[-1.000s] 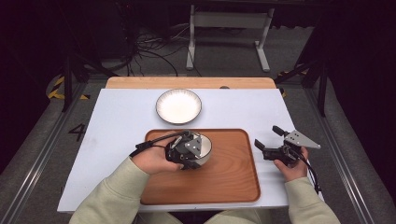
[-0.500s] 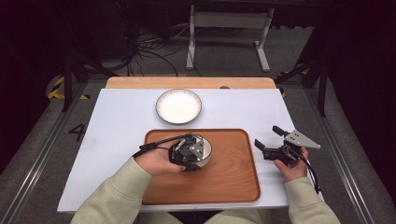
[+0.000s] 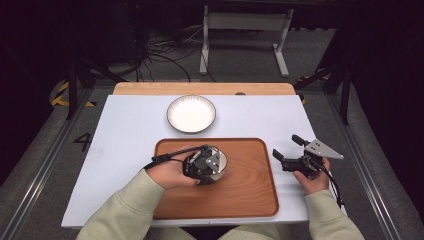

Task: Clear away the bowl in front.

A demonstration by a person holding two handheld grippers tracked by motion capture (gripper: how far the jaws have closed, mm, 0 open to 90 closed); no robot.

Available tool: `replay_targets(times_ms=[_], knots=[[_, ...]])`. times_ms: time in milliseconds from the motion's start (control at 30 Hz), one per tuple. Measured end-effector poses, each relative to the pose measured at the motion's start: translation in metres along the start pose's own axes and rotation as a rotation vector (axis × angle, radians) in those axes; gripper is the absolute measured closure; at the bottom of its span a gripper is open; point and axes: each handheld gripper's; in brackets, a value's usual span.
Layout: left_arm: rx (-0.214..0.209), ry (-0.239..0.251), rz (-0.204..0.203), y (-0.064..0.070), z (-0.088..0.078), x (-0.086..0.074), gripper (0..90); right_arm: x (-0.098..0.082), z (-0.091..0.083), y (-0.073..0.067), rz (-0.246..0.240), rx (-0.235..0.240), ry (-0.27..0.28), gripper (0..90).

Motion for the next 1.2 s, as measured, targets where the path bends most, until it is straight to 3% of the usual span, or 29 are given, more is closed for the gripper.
replay_targets(times_ms=[633, 833, 1033, 1200], knots=[[-0.040, -0.008, -0.011, 0.0024, 0.0011, -0.0009, 81.1, 0.0000, 0.0000, -0.0004, -0.006, -0.001, -0.001, 1.6], [-0.099, 0.011, -0.013, 0.0053, 0.0037, -0.0010, 78.4, 0.0000, 0.0000, -0.0004, -0.007, -0.001, -0.001, 1.5], [-0.113, 0.036, -0.025, 0.0035, 0.0002, -0.0030, 75.8, 0.0000, 0.0000, -0.0004, -0.008, 0.000, -0.002, 1.4], [-0.119, 0.085, -0.052, 0.0040, -0.0045, -0.0049, 65.3, 0.0000, 0.0000, -0.0003, -0.004, -0.003, 0.001, 1.4]])
Point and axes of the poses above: each handheld gripper's, and its own axes: z roughly forward along the jaws, x roughly out of its top, y roughly to its right, and after that the axes turned 9 degrees about x, right-handed
